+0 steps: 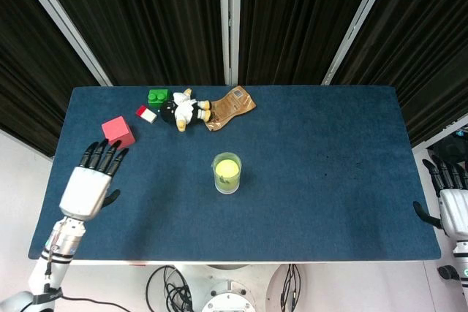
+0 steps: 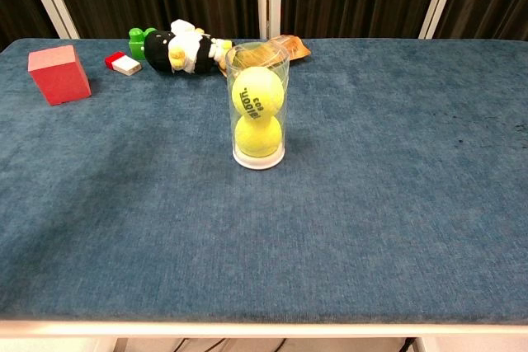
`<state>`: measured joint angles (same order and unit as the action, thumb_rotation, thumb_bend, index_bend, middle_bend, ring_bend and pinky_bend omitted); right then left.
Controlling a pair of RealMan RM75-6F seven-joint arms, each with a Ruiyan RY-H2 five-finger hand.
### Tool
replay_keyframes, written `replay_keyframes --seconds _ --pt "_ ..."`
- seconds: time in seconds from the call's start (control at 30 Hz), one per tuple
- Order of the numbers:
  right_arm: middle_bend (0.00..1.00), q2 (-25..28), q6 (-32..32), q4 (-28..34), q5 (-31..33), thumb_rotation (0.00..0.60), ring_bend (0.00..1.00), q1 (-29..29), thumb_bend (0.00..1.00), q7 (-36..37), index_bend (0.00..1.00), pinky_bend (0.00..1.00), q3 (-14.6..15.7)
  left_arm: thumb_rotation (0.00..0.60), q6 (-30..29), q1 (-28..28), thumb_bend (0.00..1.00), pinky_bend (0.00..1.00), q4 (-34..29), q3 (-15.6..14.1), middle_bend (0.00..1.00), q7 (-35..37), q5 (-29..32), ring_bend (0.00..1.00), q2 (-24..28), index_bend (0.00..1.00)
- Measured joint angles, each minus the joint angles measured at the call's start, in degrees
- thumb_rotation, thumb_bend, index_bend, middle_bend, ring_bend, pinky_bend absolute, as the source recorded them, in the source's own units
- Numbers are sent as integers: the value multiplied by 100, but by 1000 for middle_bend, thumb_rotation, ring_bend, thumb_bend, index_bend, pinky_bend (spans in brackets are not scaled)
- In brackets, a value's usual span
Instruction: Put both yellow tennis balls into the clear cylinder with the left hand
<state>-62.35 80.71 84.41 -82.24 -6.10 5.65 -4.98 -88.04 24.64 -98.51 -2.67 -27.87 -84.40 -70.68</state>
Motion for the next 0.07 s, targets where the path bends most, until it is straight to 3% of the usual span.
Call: replay_keyframes --seconds 0.07 --pt "0 -18 -26 5 -5 600 0 -12 242 -52 0 0 9 600 -90 -218 126 97 124 -55 13 270 28 0 82 88"
